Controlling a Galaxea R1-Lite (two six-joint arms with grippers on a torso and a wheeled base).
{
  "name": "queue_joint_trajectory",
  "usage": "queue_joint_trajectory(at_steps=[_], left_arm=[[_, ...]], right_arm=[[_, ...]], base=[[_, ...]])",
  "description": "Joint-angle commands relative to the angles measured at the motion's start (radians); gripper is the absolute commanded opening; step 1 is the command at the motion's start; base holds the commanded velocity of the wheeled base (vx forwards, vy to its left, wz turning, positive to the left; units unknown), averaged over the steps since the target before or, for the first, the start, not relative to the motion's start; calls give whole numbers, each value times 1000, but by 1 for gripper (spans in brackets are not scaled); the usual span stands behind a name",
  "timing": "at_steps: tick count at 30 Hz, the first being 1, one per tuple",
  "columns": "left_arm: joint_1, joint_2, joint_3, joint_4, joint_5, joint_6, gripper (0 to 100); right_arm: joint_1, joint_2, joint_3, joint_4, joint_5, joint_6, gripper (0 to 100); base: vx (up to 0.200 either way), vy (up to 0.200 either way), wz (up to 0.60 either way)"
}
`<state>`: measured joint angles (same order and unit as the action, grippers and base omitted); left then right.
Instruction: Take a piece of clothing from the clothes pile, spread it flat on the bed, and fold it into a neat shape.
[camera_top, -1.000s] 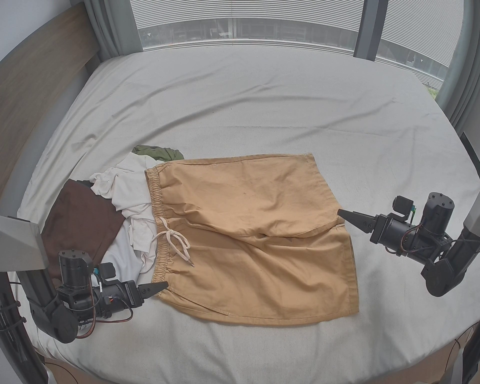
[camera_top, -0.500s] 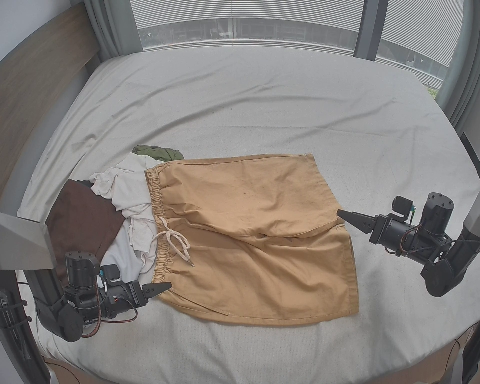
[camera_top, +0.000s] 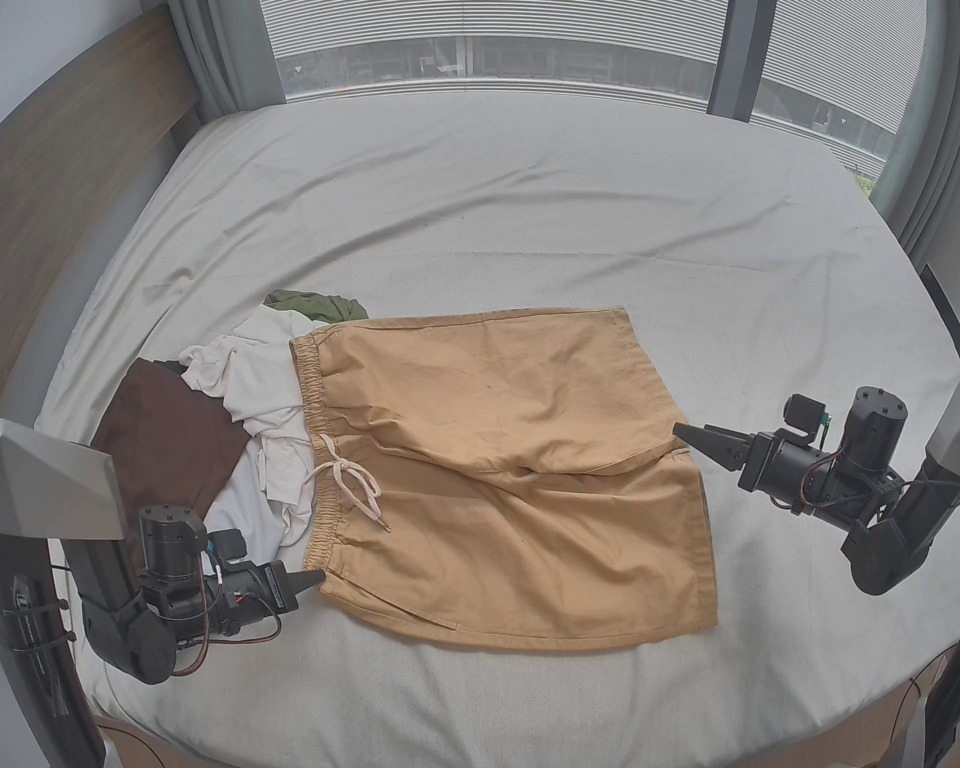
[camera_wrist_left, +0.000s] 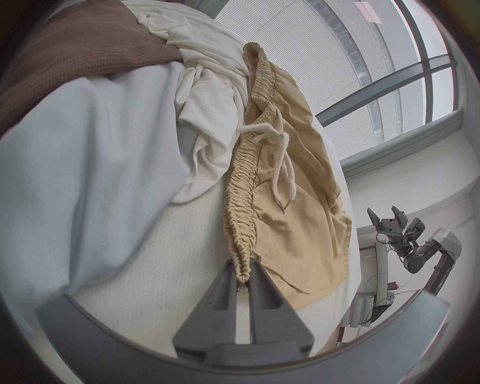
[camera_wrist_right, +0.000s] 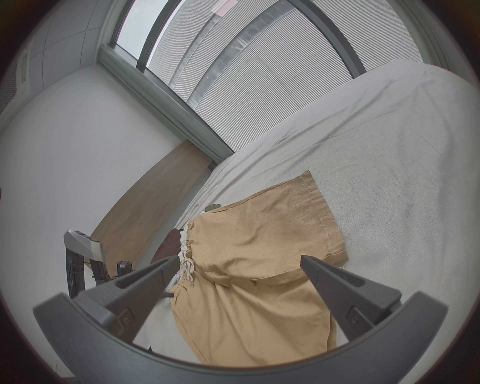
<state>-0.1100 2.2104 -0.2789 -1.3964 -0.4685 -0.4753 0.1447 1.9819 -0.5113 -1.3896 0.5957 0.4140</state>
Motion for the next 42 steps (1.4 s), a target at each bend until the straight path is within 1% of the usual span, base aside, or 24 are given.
queue_joint_trajectory(at_steps=[1, 2, 3, 4, 7, 9, 10, 11, 12, 14, 15, 17, 25, 27, 28, 29, 36, 42], left_arm=[[4, 38, 12, -32, 1, -2, 0], [4, 38, 12, -32, 1, -2, 0], [3, 37, 24, -46, 1, 0, 0], [3, 37, 24, -46, 1, 0, 0], [-5, 37, 33, -61, 1, 0, 0], [-7, 38, 37, -69, 1, 0, 0], [-7, 38, 37, -69, 1, 0, 0], [-8, 38, 40, -72, 1, 1, 0], [-8, 38, 40, -72, 1, 1, 0], [-10, 38, 41, -76, 1, 0, 0], [-10, 38, 43, -75, 1, -2, 0], [-11, 38, 53, -70, 2, -2, 0], [-16, 41, 64, -66, 7, 0, 0], [-16, 41, 64, -66, 7, 0, 0], [-16, 45, 64, -66, 7, 0, 0], [-14, 45, 64, -66, 7, 0, 0], [-13, 45, 69, -73, 2, 3, 0], [-13, 40, 72, -76, 2, 4, 0]], right_arm=[[-4, 3, 31, 1, 3, -17, 100], [-4, 3, 31, 1, 3, -17, 100], [-4, 0, 79, 14, 4, -46, 100], [-4, 0, 79, 14, 4, -46, 100], [-14, 6, 143, 46, 4, -124, 100], [-33, 14, 165, 101, 4, -176, 100], [-33, 14, 165, 101, 4, -176, 100], [-45, 14, 171, 142, 4, -208, 100], [-45, 14, 171, 142, 4, -208, 100], [-65, 11, 181, 242, 4, -281, 100], [-65, 11, 181, 242, 4, -281, 100], [-70, 3, 194, 339, 6, -324, 100], [-86, 2, 218, 445, 6, -365, 100], [-88, 2, 218, 449, 6, -365, 100], [-94, 2, 217, 491, 6, -366, 100], [-94, 2, 215, 503, 6, -366, 100], [-82, 5, 217, 540, 6, -366, 100], [-74, 11, 212, 543, 6, -366, 100]], base=[[0, 0, 0], [0, 0, 0], [0, 0, 0], [0, 0, 0], [0, 0, 0], [0, 0, 0], [0, 0, 0], [0, 0, 0], [0, 0, 0], [0, 0, 0], [0, 0, 0], [0, 0, 0], [0, 0, 0], [0, 0, 0], [0, 0, 0], [0, 0, 0], [0, 0, 0], [0, 0, 0]])
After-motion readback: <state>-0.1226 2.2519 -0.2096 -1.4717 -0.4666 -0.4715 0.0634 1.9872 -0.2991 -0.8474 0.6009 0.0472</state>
